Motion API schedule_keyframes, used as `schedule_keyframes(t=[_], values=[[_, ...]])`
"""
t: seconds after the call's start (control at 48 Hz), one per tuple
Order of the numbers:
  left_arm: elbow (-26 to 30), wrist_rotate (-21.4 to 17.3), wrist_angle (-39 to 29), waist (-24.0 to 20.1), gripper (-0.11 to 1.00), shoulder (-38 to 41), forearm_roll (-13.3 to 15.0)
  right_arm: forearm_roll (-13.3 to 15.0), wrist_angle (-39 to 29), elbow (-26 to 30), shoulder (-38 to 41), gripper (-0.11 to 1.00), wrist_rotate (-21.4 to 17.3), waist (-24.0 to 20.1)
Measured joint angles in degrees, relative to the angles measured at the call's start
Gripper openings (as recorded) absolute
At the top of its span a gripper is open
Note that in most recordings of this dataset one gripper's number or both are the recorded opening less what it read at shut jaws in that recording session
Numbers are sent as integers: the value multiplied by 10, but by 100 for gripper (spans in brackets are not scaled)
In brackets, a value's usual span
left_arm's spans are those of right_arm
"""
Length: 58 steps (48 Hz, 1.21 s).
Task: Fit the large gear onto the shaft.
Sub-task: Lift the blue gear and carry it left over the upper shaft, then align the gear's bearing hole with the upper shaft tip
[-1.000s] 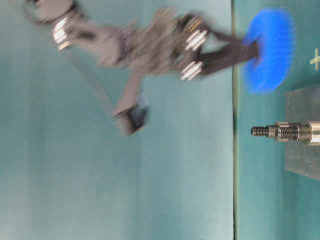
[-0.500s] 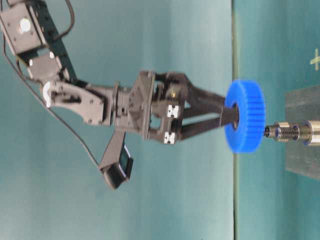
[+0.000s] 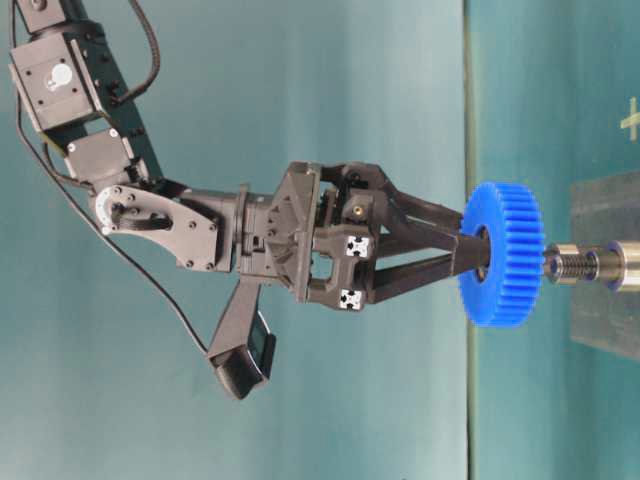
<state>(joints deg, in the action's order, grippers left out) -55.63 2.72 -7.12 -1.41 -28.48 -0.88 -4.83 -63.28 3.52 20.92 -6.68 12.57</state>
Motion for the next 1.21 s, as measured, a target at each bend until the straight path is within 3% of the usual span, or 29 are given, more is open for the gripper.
schedule_keyframes(t=[1.041, 1.083, 1.208], values=[[0, 2, 0, 0, 0, -1, 0, -3, -2, 7, 6, 49, -1, 4], [0, 3, 0, 0, 0, 0, 0, -4, -3, 8, 7, 52, 0, 4], [0, 3, 0, 0, 0, 0, 0, -4, -4, 9, 9, 75, -1, 4]])
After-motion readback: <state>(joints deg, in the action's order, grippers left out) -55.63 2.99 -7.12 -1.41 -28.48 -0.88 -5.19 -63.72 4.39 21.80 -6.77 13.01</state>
